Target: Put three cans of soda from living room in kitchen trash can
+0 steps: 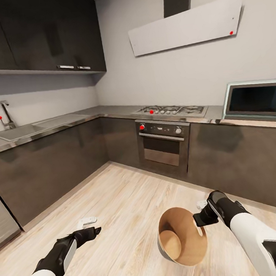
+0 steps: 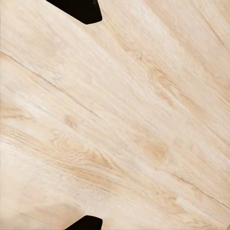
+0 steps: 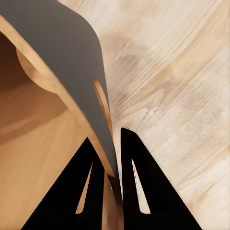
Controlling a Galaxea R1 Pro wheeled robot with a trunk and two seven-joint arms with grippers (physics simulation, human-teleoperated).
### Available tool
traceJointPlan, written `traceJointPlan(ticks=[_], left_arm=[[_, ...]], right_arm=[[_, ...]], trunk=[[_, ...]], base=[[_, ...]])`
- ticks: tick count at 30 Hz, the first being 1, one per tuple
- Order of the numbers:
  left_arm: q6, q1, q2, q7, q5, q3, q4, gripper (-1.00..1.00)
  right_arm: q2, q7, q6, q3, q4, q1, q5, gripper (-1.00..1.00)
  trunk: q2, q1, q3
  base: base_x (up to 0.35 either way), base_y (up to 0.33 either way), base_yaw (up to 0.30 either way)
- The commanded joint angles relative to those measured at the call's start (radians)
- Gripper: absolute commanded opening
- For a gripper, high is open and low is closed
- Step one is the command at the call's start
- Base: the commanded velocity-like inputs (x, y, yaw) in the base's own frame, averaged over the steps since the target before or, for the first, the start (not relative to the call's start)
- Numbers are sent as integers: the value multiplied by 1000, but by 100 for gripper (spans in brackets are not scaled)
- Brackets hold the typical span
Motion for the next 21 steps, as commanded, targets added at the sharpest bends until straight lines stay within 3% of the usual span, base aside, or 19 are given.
traceJointPlan(ticks=[1,21], left_arm=[[0,0,0,0,0,0,0,100],[-3,0,0,0,0,0,-1,100]], right_arm=[[0,5,8,-4,0,0,-24,-100],[4,5,13,-4,0,0,-24,-100]], trunk=[[7,-4,2],[147,-81,33]], base=[[0,0,0],[0,0,0]])
